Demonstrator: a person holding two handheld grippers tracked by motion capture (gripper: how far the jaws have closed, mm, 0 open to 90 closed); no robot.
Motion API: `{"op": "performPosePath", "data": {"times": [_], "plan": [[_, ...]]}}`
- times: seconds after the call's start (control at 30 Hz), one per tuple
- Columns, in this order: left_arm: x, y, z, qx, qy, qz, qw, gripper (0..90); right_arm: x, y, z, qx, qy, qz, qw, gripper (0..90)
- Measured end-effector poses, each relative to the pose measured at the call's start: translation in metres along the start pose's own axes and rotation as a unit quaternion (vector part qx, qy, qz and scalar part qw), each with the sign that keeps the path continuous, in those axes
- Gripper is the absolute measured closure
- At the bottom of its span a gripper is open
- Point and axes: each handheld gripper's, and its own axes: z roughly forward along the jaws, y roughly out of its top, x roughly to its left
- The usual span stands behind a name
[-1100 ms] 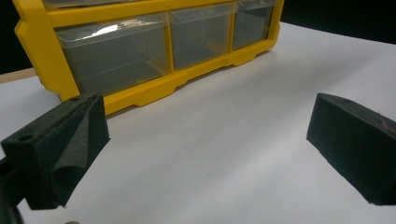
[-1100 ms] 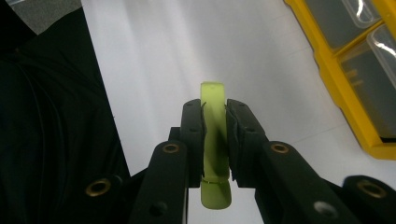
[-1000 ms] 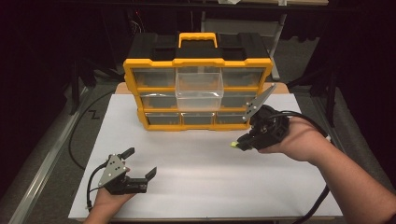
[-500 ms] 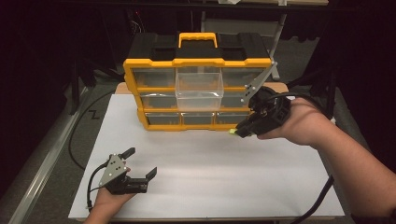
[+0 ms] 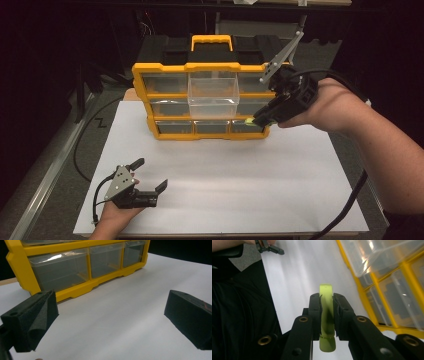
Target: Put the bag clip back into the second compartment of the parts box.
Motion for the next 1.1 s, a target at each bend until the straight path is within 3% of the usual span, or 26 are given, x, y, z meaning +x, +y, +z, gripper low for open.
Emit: {"op": "performPosePath", "data": {"times": [0.47,1.1], "plan": [[0.0,0.0,-0.002,-0.002,-0.006,0.001,1.0,0.4,-0.009,0.031,-0.007,0.004,-0.01,-0.005,0.9999,79.1],[-0.001,0.0,-0.002,-0.008,-0.014,0.0,0.9999,0.4,-0.025,0.09,0.014,0.006,-0.021,-0.028,0.9994,79.1]]}}
